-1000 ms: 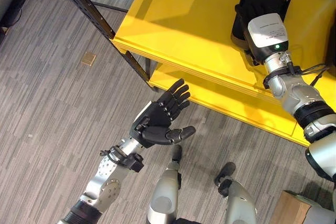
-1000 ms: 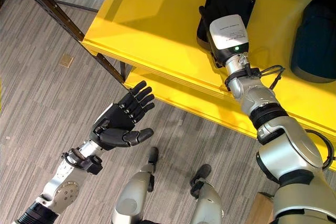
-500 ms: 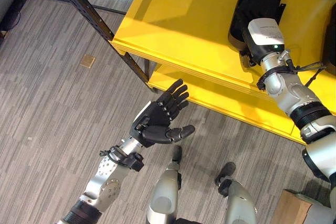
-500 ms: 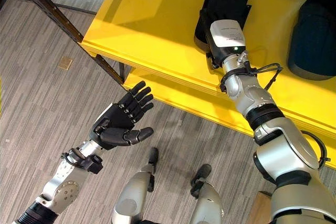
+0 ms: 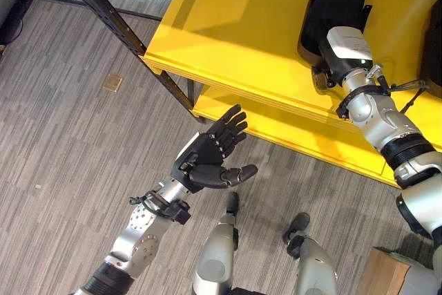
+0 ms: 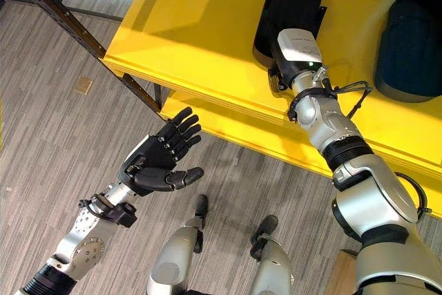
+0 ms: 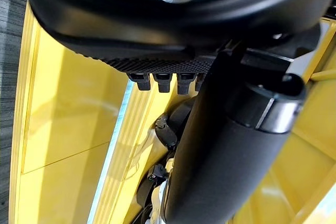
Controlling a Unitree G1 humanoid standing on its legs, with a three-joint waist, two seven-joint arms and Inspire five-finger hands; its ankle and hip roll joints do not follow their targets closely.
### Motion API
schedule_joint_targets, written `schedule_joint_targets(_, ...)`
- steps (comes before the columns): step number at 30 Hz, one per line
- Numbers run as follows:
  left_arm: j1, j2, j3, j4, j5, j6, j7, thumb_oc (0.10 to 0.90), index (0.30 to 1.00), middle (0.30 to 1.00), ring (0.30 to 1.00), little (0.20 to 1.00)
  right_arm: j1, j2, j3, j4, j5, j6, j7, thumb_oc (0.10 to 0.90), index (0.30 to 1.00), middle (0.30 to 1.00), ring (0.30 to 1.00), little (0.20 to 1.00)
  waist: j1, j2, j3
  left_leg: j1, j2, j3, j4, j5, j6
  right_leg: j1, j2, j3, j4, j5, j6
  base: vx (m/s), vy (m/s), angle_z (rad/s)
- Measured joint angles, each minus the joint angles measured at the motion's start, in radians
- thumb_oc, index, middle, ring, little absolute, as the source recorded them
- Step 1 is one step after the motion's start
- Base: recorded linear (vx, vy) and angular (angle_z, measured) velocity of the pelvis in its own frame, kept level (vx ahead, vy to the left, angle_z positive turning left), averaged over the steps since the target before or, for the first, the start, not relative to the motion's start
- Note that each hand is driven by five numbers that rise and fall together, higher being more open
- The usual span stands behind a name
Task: Move parts from the plastic box to the shelf.
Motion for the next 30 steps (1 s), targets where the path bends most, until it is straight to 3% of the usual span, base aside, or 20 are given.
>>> schedule_joint_targets(6, -0.010, 0.000, -0.001, 0.000, -0.001, 0.000, 0.004, 0.900, 1.000, 1.000, 1.000, 1.000, 0.000, 0.001, 0.002, 0.000, 0.000, 0.000, -0.004, 0.900, 1.000, 1.000, 1.000, 1.000, 0.000, 0.000, 0.000, 0.000, -0.001, 0.002, 0.000, 0.000, 0.000, 0.000, 0.000, 0.002, -0.003, 0.003, 0.001, 0.00, 0.015, 0.00)
schedule_joint_targets(12, -0.005, 0.005, -0.002, 0.000, -0.001, 0.000, 0.003, 0.900, 1.000, 1.000, 1.000, 1.000, 0.001, -0.003, 0.014, -0.005, -0.090, -0.009, -0.062, 0.900, 1.000, 1.000, 1.000, 1.000, -0.003, 0.000, 0.000, 0.000, -0.004, 0.002, 0.000, -0.001, 0.002, 0.000, -0.002, 0.001, -0.004, 0.004, 0.001, -0.01, 0.022, 0.00)
schedule_joint_targets(22, 0.004, 0.011, -0.001, 0.000, -0.001, -0.020, 0.012, 0.900, 1.000, 1.000, 1.000, 1.000, 0.004, -0.001, 0.007, -0.048, -0.196, -0.009, -0.266, 0.900, 1.000, 1.000, 1.000, 1.000, -0.002, 0.004, 0.005, -0.001, -0.007, 0.010, -0.002, -0.005, 0.007, 0.000, -0.002, 0.004, -0.019, 0.010, 0.008, 0.00, 0.001, -0.01)
schedule_joint_targets(30, 0.005, 0.010, -0.001, 0.000, -0.001, -0.026, 0.012, 0.900, 1.000, 1.000, 1.000, 1.000, 0.059, -0.002, -0.006, -0.090, -0.175, -0.022, -0.350, 0.900, 1.000, 1.000, 1.000, 1.000, -0.005, 0.004, 0.005, -0.001, -0.007, 0.011, -0.002, -0.007, 0.007, 0.000, -0.002, 0.004, -0.021, 0.010, 0.008, 0.00, 0.000, 0.00)
